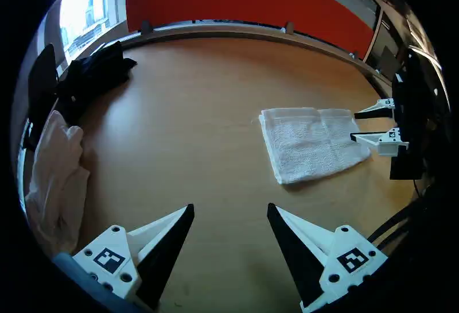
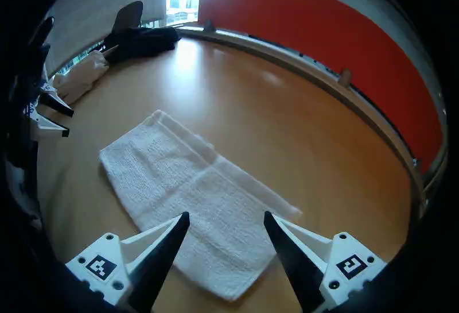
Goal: Fold towel
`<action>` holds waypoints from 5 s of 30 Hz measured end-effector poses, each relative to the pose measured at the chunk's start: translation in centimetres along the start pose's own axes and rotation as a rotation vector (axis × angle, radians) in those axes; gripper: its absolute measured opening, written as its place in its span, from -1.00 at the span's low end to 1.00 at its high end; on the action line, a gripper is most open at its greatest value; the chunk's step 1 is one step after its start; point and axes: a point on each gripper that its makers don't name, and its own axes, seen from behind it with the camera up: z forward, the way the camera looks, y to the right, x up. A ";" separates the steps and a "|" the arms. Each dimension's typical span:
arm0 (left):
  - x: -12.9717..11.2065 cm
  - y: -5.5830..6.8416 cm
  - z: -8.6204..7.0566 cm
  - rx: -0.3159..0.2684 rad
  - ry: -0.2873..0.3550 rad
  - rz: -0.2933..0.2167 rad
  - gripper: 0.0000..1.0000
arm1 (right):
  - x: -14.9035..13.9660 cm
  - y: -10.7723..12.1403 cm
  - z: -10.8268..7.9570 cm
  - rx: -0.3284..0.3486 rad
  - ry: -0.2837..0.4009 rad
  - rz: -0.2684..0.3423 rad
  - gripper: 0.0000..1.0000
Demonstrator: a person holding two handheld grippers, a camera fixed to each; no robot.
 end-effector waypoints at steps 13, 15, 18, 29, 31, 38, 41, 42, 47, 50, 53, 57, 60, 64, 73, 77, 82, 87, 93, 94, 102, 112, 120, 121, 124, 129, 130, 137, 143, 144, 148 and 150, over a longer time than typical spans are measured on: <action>-0.5 -0.1 -0.5 0.005 -0.003 -0.007 0.89 | -4.4 0.2 -2.9 -0.008 -0.032 0.028 1.00; -0.5 -0.2 -0.5 0.007 -0.004 -0.009 0.89 | -5.0 0.2 -3.3 -0.007 -0.038 0.028 1.00; -0.7 -0.2 -0.6 0.008 -0.006 -0.012 0.89 | -5.9 0.2 -3.9 -0.005 -0.048 0.026 1.00; -0.9 -0.1 -0.9 0.007 -0.007 -0.018 0.89 | -8.0 -0.1 -5.2 0.021 -0.092 0.021 0.68; -0.9 -0.2 -0.9 0.008 -0.007 -0.020 0.89 | -8.3 -0.2 -5.2 0.030 -0.101 0.023 0.57; -1.1 -0.5 -1.0 0.014 -0.007 -0.025 0.89 | -9.1 -0.2 -5.4 0.049 -0.123 0.038 0.24; -1.1 -0.6 -1.0 0.014 -0.009 -0.028 0.89 | -9.5 -0.3 -5.5 0.059 -0.135 0.049 0.08; -1.2 -0.7 -1.0 0.015 -0.009 -0.028 0.89 | -9.6 -0.2 -5.5 0.058 -0.137 0.052 0.04; -1.2 -0.7 -0.9 0.015 -0.011 -0.025 0.89 | -10.0 -0.1 -5.3 0.064 -0.142 0.066 -0.11; -1.2 -0.7 -0.9 0.015 -0.012 -0.024 0.89 | -10.1 -0.1 -5.2 0.073 -0.145 0.068 -0.14; -1.2 -0.7 -0.9 0.015 -0.014 -0.024 0.89 | -10.2 0.0 -5.0 0.076 -0.144 0.067 -0.17; -1.2 -0.7 -0.9 0.015 -0.015 -0.023 0.89 | -10.2 0.0 -4.8 0.079 -0.144 0.062 -0.39; -1.2 -0.7 -0.9 0.015 -0.014 -0.022 0.89 | -10.1 0.0 -4.8 0.080 -0.142 0.059 -0.50; -1.2 -0.7 -0.8 0.016 -0.015 -0.024 0.89 | -10.1 0.1 -4.8 0.079 -0.142 0.060 -0.72; -1.1 -0.7 -0.8 0.018 -0.015 -0.023 0.89 | -9.7 0.0 -5.0 0.076 -0.127 0.062 -0.92; -0.9 -0.7 -0.7 0.020 -0.014 -0.022 0.89 | -9.0 0.0 -5.3 0.073 -0.109 0.069 -0.91; -0.7 -0.7 -0.6 0.021 -0.011 -0.019 0.89 | -7.9 0.6 -5.9 0.061 -0.082 0.067 -0.91; -0.5 -0.6 -0.7 0.022 -0.008 -0.018 0.89 | -6.7 1.2 -6.9 0.048 -0.052 0.052 -0.91; -0.3 -0.5 -0.7 0.023 -0.005 -0.018 0.89 | -5.1 1.8 -8.5 0.030 -0.011 0.036 -0.90; -0.3 -0.5 -0.7 0.023 -0.004 -0.018 0.89 | -4.8 1.9 -8.7 0.027 -0.005 0.034 -0.90; 0.2 -0.3 -0.8 0.020 0.004 -0.015 0.89 | -3.2 2.8 -11.0 -0.006 0.028 0.010 -0.90; 0.6 0.1 -1.0 0.013 0.011 -0.011 0.89 | -1.3 3.7 -12.9 -0.031 0.066 -0.005 -0.89; 0.6 0.2 -1.1 0.012 0.012 -0.012 0.89 | -0.6 4.0 -13.4 -0.038 0.075 -0.020 -0.89; 0.6 0.2 -1.1 0.012 0.012 -0.012 0.89 | -0.5 3.9 -13.3 -0.035 0.076 -0.021 -0.89; 0.6 0.2 -1.1 0.013 0.012 -0.012 0.89 | 0.1 3.5 -13.1 -0.025 0.082 -0.030 -0.89; 0.5 0.1 -1.2 0.017 0.014 -0.015 0.89 | 1.3 2.4 -12.4 0.001 0.095 -0.055 -0.88; 0.5 0.0 -1.3 0.018 0.015 -0.016 0.89 | 1.6 2.2 -12.3 0.006 0.097 -0.059 -0.88; 0.2 -0.4 -1.5 0.022 0.019 -0.035 0.89 | 3.8 -0.4 -11.0 0.058 0.118 -0.089 -0.88; 0.1 -0.7 -1.8 0.026 0.022 -0.039 0.89 | 5.3 -3.2 -9.8 0.110 0.127 -0.121 -0.87; 0.0 -0.7 -1.8 0.027 0.022 -0.040 0.89 | 5.5 -3.8 -9.6 0.120 0.127 -0.126 -0.87; -0.2 -1.2 -2.0 0.033 0.024 -0.047 0.89 | 6.0 -5.8 -8.8 0.161 0.125 -0.147 -0.87; -0.3 -1.4 -2.1 0.037 0.025 -0.052 0.89 | 6.0 -6.8 -8.4 0.181 0.119 -0.161 -0.87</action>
